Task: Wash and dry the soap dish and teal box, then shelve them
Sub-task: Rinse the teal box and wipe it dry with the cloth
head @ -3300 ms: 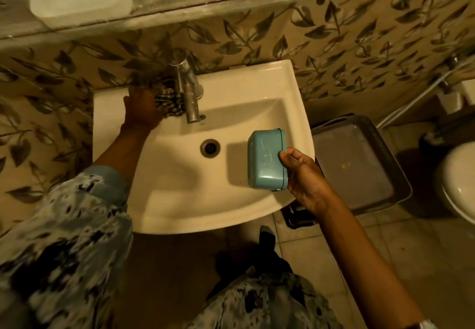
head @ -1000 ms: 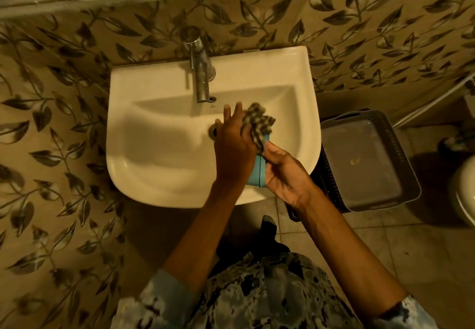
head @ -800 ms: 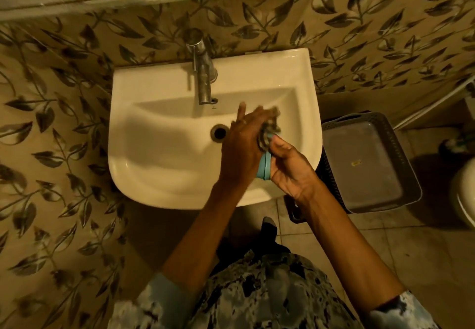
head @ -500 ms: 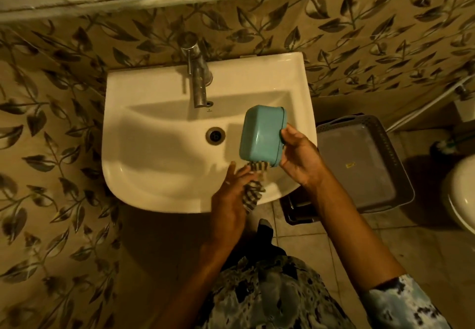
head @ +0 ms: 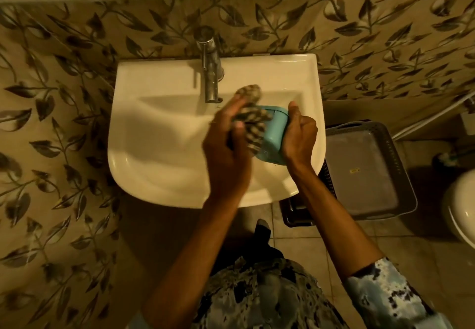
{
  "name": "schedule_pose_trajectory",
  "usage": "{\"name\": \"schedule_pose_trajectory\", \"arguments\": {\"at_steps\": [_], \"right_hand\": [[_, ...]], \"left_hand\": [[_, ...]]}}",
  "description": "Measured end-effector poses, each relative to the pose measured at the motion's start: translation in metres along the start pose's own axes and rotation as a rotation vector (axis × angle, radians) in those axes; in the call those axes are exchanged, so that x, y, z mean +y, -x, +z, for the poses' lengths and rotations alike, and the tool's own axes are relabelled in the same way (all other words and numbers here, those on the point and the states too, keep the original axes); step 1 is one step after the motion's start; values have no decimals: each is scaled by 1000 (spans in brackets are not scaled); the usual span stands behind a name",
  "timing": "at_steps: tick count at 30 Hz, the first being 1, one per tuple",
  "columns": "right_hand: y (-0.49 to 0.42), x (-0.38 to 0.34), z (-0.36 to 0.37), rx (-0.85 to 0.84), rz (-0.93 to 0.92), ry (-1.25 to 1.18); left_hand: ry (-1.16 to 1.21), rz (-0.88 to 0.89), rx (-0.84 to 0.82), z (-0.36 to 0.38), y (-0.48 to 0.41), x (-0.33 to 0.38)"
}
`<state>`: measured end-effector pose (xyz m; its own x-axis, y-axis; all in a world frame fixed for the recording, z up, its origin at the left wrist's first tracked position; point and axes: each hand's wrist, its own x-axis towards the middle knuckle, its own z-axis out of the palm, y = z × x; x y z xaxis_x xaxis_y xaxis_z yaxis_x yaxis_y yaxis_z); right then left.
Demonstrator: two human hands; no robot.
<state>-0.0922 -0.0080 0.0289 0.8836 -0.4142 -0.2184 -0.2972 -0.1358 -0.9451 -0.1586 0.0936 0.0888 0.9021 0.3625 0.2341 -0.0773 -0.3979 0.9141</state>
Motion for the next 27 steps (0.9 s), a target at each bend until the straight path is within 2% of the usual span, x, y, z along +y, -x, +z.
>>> {"name": "schedule_pose_trajectory", "arguments": {"at_steps": [3, 5, 7, 9, 11, 14, 17, 19, 22, 23, 25, 27], "right_hand": [[18, 3, 0, -51, -177, -8], [21, 5, -2, -61, -139, -56], [16, 6, -2, -58, -30, -62], [13, 9, -4, -51, 84, -93], [13, 15, -6, -49, 116, -99], [15, 21, -5, -13, 65, -90], [18, 26, -10, -60, -132, -79], [22, 25, -12, -100, -137, -94], [13, 19, -12, -102, 64, -119], [13, 16, -12, -70, 61, -119], [25, 24, -16, -96, -7, -111], [50, 22, -18, -147, 17, -75]], "left_hand": [[-257, 16, -188, 31, 14, 13], [-362, 44, -216, 38, 17, 12], [-284, -11, -182, 33, 13, 5], [-194, -186, -116, 26, 5, -9], [-140, -310, -100, 18, -3, -26], [-130, -155, -109, 18, 13, -21], [-205, 77, -243, 31, 50, -8], [-197, 67, -257, 30, 46, -14], [-109, -210, -111, 16, 14, -26], [-113, -243, -84, 15, 10, -28], [-168, -136, -153, 20, 23, -16], [-262, 83, -275, 34, 51, -1]]}}
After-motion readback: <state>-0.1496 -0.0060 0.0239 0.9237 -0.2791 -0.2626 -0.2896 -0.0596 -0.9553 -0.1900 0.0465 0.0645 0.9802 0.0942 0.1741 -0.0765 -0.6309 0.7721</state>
